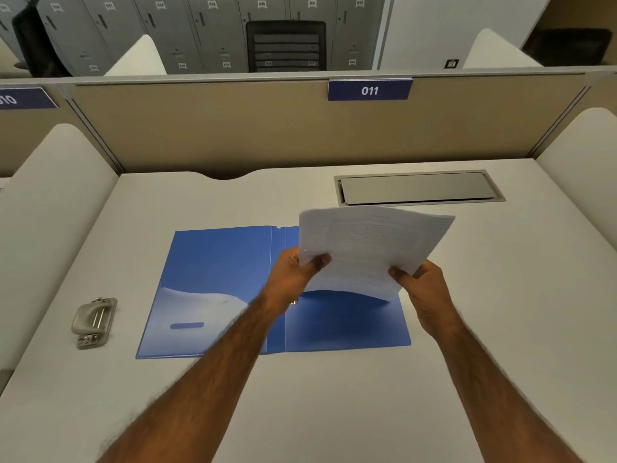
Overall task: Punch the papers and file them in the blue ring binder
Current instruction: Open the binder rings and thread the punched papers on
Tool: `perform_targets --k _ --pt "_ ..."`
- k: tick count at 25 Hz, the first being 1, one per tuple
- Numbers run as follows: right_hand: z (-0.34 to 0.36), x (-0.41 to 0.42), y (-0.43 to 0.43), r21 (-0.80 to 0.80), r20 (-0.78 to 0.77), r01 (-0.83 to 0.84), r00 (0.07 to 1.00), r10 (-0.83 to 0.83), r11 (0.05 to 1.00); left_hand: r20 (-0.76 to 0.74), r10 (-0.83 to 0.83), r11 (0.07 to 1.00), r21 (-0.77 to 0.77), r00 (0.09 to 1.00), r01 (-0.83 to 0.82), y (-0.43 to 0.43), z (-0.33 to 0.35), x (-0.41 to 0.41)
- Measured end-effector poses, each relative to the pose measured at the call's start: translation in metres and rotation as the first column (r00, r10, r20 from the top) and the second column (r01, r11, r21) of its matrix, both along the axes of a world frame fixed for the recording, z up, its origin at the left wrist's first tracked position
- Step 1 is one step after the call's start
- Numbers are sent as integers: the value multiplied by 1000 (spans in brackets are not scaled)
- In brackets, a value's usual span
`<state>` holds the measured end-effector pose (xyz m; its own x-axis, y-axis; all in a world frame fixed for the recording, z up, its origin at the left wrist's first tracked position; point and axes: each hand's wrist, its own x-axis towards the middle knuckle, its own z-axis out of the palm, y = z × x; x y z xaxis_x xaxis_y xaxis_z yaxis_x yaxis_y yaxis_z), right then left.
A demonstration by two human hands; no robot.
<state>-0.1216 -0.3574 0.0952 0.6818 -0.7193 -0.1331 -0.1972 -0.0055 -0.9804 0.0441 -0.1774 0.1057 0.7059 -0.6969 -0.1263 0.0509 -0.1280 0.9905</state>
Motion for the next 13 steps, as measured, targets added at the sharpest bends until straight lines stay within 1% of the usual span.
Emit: perform_targets --k 4,6,8,10,13 --pt "-2 1 -1 -34 -22 23 999 -24 999 15 59 998 -20 998 -59 -1 -4 0" --pt "-8 2 2 -45 -99 -11 995 6 999 7 86 996 19 996 -86 -2 -8 -1" --pt "-10 5 4 -80 -152 -10 988 -3 997 0 147 988 54 989 -147 -5 -4 0" --pt "-8 8 4 -103 -133 -6 991 -8 995 -42 182 982 56 982 -179 -6 -1 5" --pt "-3 14 9 -147 -118 -61 992 44 987 -152 154 987 74 976 -144 -1 -10 16"
